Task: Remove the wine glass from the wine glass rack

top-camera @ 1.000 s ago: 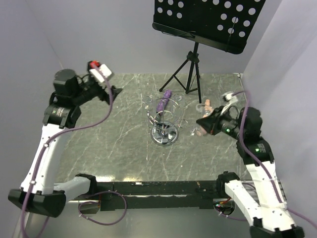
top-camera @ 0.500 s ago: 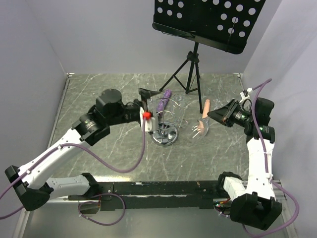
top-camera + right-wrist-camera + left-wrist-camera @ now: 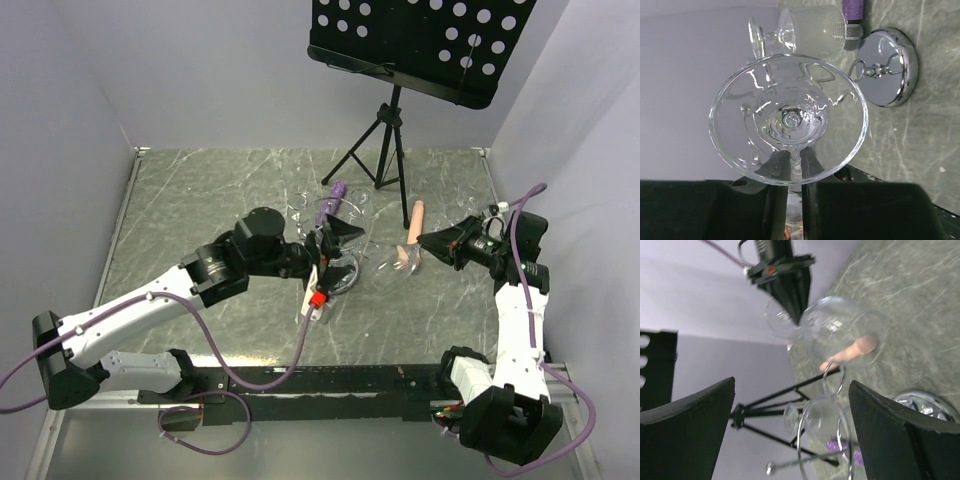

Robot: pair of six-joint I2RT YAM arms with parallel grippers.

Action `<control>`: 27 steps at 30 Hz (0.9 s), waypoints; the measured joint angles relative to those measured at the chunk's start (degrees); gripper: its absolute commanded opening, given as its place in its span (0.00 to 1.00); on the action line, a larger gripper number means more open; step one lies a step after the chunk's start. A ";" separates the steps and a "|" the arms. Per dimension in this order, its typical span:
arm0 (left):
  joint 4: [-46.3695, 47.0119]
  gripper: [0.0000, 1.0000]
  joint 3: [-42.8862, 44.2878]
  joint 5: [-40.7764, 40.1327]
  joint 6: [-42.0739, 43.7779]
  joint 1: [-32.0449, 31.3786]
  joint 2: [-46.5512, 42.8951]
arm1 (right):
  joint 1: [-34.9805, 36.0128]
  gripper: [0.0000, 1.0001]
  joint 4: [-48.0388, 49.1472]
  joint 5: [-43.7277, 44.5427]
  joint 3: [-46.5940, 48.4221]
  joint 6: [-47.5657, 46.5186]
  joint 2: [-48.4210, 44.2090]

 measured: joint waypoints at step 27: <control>8.13 1.00 -2.54 1.18 8.00 -3.93 9.84 | -3.32 0.00 3.32 -7.76 -2.99 7.56 -0.90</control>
